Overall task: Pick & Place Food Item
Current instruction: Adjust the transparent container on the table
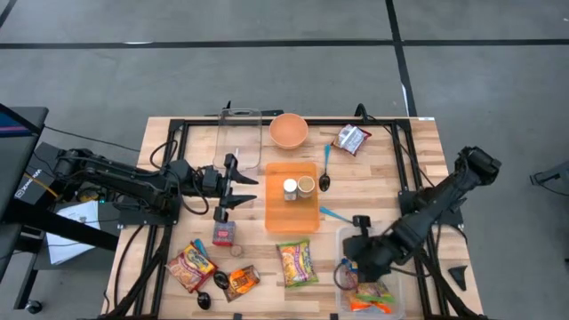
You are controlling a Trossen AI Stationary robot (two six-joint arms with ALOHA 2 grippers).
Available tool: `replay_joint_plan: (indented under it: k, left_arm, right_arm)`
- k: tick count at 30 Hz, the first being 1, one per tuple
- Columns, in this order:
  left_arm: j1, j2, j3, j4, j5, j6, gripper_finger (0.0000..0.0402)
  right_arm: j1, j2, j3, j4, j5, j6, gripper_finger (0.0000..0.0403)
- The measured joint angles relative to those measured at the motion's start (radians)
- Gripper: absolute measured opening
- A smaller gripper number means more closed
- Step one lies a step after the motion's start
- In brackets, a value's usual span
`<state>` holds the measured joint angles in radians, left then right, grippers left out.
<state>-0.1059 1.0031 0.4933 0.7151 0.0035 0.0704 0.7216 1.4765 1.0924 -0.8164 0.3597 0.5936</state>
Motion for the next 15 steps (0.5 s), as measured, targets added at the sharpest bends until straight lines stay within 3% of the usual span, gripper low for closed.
replay_joint_plan:
  k: [6,15]
  left_arm:
    - [0.000,0.000,0.000,0.000,0.006,0.000,0.0167]
    - [0.000,0.000,0.000,0.000,0.010,0.000,0.0167]
  right_arm:
    - [-0.054,0.000,0.000,0.047,-0.072,-0.071,0.0001]
    - [-0.026,0.000,0.000,0.102,-0.075,-0.099,0.0001]
